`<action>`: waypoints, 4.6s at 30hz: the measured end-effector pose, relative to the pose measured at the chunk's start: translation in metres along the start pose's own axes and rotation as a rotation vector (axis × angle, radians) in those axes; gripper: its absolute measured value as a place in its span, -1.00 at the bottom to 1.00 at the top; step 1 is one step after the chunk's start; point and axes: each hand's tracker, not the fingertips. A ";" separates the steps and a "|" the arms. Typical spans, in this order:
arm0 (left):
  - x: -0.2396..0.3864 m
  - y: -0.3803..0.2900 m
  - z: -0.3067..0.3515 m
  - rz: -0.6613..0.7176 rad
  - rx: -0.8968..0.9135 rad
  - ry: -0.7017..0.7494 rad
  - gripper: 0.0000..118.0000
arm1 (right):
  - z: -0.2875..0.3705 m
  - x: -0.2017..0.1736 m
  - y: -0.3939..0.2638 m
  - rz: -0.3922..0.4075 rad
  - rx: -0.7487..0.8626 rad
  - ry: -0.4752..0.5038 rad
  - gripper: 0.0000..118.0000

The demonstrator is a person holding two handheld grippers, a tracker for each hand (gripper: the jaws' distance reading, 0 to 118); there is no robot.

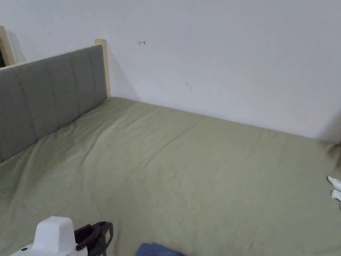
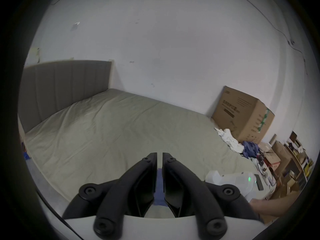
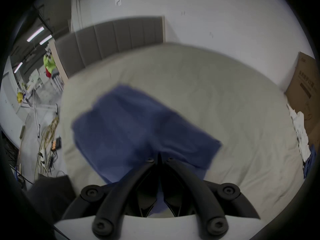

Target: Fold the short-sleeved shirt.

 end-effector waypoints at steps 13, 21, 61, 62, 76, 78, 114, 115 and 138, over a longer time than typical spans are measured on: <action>-0.047 -0.046 -0.173 -0.019 -0.570 -0.326 1.00 | 0.016 0.016 -0.028 -0.153 0.112 0.044 -0.98; -0.059 -0.092 -0.253 0.317 -0.732 -0.492 0.95 | 0.015 0.022 -0.034 -0.158 0.132 0.079 -0.98; -0.311 0.096 -0.254 -0.272 -0.913 0.233 -0.32 | 0.077 0.046 -0.027 -0.269 0.278 0.115 -0.83; -0.322 0.099 -0.252 -0.284 -0.926 0.269 -0.32 | 0.077 0.044 -0.027 -0.263 0.277 0.120 -0.83; -0.327 0.074 -0.237 -0.393 -0.809 0.482 0.25 | 0.076 0.043 -0.011 -0.271 0.268 0.128 -0.83; -0.308 0.088 -0.224 -0.485 -0.782 0.517 0.26 | 0.090 0.042 -0.009 -0.288 0.289 0.109 -0.83; 0.257 0.046 0.104 -0.448 0.375 -0.084 -1.00 | 0.446 0.027 -0.044 -0.239 0.852 -0.559 -0.94; 0.257 0.046 0.105 -0.444 0.372 -0.075 -0.99 | 0.447 0.027 -0.045 -0.241 0.852 -0.566 -0.94; 0.246 0.062 0.116 -0.363 0.378 -0.031 -0.89 | 0.460 0.029 -0.045 -0.241 0.872 -0.621 -0.93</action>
